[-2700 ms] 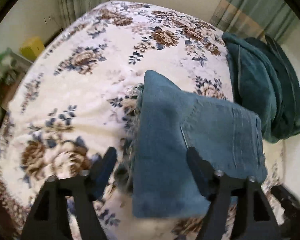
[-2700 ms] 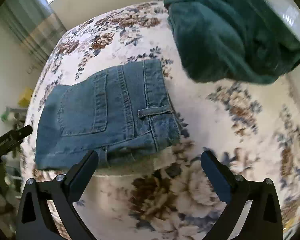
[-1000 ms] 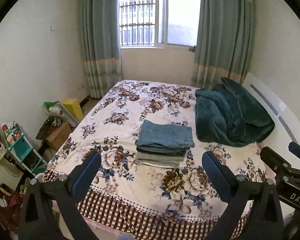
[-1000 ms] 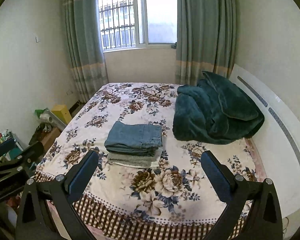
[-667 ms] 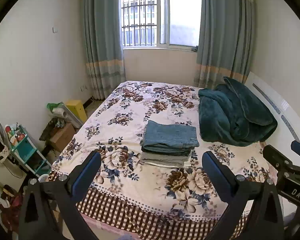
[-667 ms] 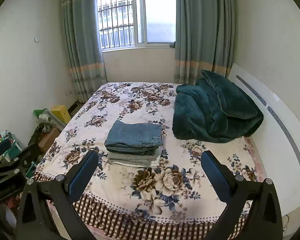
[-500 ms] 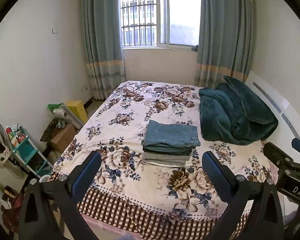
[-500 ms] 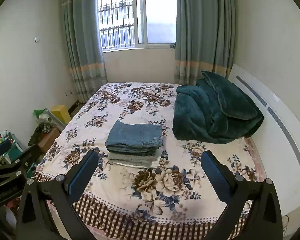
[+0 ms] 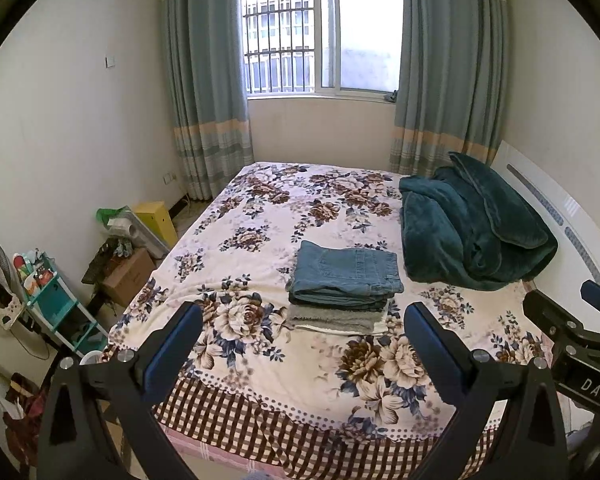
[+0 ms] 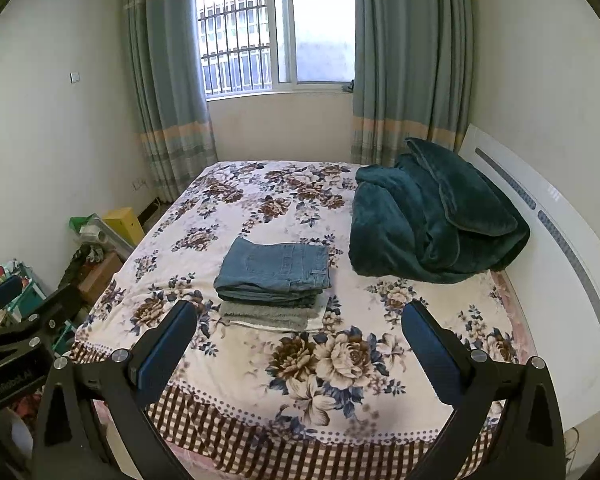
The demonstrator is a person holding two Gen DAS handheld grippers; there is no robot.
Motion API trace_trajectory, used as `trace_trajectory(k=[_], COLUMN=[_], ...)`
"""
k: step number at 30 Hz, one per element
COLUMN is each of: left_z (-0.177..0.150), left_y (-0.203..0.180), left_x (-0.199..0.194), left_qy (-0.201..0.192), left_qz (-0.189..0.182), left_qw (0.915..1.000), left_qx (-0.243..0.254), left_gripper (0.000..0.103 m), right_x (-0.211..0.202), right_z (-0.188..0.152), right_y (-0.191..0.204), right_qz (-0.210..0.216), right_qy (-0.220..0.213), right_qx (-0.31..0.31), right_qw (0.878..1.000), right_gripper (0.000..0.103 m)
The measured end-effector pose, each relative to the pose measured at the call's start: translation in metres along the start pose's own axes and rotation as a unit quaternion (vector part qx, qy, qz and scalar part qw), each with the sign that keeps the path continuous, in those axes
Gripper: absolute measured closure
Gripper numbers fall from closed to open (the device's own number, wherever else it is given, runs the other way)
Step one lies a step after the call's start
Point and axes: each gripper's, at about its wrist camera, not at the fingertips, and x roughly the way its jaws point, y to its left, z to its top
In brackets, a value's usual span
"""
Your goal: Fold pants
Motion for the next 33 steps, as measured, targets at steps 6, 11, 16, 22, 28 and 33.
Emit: trace_trajectory(k=[6, 11, 16, 22, 28, 33], left_z=[-0.003, -0.004, -0.005, -0.005, -0.002, -0.004], left_y=[0.0, -0.001, 0.0, 0.002, 0.003, 0.003], left_x=[-0.002, -0.004, -0.005, -0.011, -0.011, -0.015], left_qy=[0.002, -0.001, 0.001, 0.001, 0.001, 0.002], left_qz=[-0.002, -0.002, -0.002, 0.001, 0.002, 0.004], left_qw=[1.0, 1.0, 1.0, 1.0, 0.9999, 0.9999], left_qx=[-0.001, -0.003, -0.006, -0.009, -0.01, -0.012], left_gripper=[0.0, 0.0, 0.0, 0.0, 0.0, 0.0], right_x=[-0.001, -0.001, -0.002, -0.003, -0.004, -0.005], right_z=[-0.002, -0.002, -0.003, -0.003, -0.003, -0.004], right_y=[0.002, 0.002, 0.003, 0.003, 0.004, 0.008], right_qz=[0.002, 0.002, 0.002, 0.003, 0.003, 0.004], right_qy=[0.001, 0.0, 0.001, 0.0, 0.002, -0.001], right_qx=[-0.002, -0.001, -0.002, -0.003, -0.003, -0.001], right_qw=[1.0, 1.0, 1.0, 1.0, 1.0, 1.0], right_gripper=[0.0, 0.0, 0.0, 0.0, 0.0, 0.0])
